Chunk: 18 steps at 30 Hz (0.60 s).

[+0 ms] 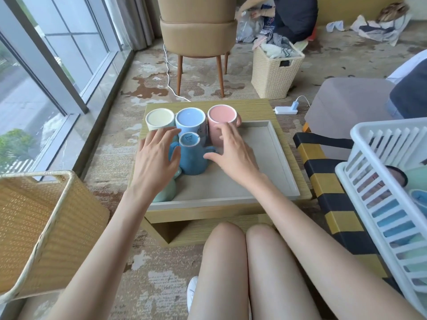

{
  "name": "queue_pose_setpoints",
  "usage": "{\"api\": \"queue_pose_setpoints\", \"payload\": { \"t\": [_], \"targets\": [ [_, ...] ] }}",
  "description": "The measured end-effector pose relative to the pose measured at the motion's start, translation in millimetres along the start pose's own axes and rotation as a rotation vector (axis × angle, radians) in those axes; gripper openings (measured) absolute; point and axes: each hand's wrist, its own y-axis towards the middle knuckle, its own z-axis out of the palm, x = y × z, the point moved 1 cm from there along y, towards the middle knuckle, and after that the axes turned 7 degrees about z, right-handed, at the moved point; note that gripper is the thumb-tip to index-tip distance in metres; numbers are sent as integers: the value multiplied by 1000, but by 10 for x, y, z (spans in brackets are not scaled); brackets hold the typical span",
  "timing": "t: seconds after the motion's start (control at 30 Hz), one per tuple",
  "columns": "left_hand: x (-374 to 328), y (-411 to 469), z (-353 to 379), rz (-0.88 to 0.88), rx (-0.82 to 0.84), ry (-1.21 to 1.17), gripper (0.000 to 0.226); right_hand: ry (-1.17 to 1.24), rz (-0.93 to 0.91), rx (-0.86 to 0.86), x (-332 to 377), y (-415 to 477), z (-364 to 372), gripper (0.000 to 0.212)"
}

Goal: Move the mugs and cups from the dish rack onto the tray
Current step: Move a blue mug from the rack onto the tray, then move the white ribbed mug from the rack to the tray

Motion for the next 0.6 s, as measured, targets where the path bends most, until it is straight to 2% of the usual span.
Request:
{"api": "queue_pose_setpoints", "payload": {
  "t": [0.17,0.43,0.6],
  "targets": [
    [-611,318,91,178,-16,-173,30,-62,45,-71,-464,-437,-913,43],
    [-2175,533,504,468,85,-412,25,-162,355,-147,-1177,-1373,-2104,31],
    [-3097,478,713,595,149,-570,27,-308,456,-145,-1461,-1795,-2624,20]
  ]
}}
